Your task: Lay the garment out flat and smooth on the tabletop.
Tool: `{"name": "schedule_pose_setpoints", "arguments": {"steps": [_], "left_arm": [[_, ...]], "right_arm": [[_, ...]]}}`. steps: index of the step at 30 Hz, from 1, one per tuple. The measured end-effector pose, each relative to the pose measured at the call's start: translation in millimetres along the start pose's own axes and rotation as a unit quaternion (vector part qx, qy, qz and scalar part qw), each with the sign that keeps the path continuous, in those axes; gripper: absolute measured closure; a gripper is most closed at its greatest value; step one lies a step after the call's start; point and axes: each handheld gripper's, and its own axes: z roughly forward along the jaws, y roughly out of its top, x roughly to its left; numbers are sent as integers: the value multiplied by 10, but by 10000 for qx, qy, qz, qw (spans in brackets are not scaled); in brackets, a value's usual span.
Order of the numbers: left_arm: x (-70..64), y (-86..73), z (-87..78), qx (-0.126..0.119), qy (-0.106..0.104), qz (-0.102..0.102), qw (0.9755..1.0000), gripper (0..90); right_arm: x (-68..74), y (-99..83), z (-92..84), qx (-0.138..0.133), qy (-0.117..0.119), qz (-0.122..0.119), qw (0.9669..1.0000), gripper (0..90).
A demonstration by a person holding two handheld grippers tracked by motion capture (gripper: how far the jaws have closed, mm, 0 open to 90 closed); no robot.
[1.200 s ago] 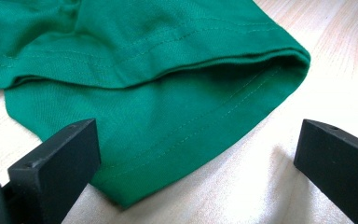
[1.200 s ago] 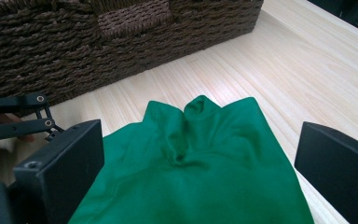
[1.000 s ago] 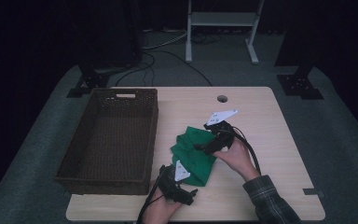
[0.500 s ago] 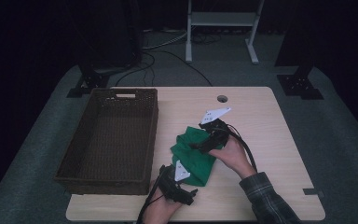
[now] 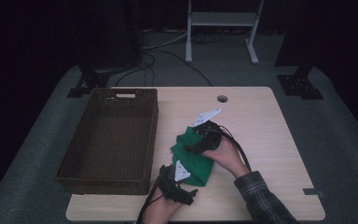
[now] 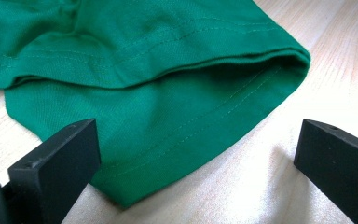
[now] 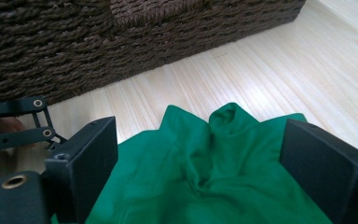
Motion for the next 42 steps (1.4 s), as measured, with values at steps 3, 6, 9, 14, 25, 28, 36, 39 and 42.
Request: {"name": "schedule_pose_setpoints", "arguments": {"steps": [3, 6, 9, 14, 25, 28, 36, 39, 42], "left_arm": [[1, 1, -1, 10, 1, 7, 10000, 0], [2, 0, 0, 5, 3, 11, 10000, 0], [1, 0, 0, -1, 3, 6, 10000, 0], [1, -1, 1, -6, 0, 1, 10000, 0], [3, -1, -1, 8, -5, 12, 10000, 0], [3, -1, -1, 7, -7, 17, 10000, 0], [3, -1, 0, 5, -11, 9, 10000, 0], [4, -1, -1, 11, -9, 19, 10000, 0], [4, -1, -1, 10, -9, 18, 10000, 0]], "right_arm": [[1, 4, 44, 21, 50, -28, 10000, 132], [6, 12, 80, 60, 75, -29, 9999, 168], [5, 23, 112, 92, 89, -30, 9999, 209], [22, 58, 174, 184, 84, -91, 9998, 273], [22, 100, 337, 443, 3, -81, 9990, 422], [33, 109, 385, 556, -101, -98, 9984, 462], [21, 107, 509, 717, -169, -15, 9973, 509], [26, 110, 556, 782, -131, -5, 9968, 523], [35, 114, 602, 847, -102, 2, 9963, 527]]}}
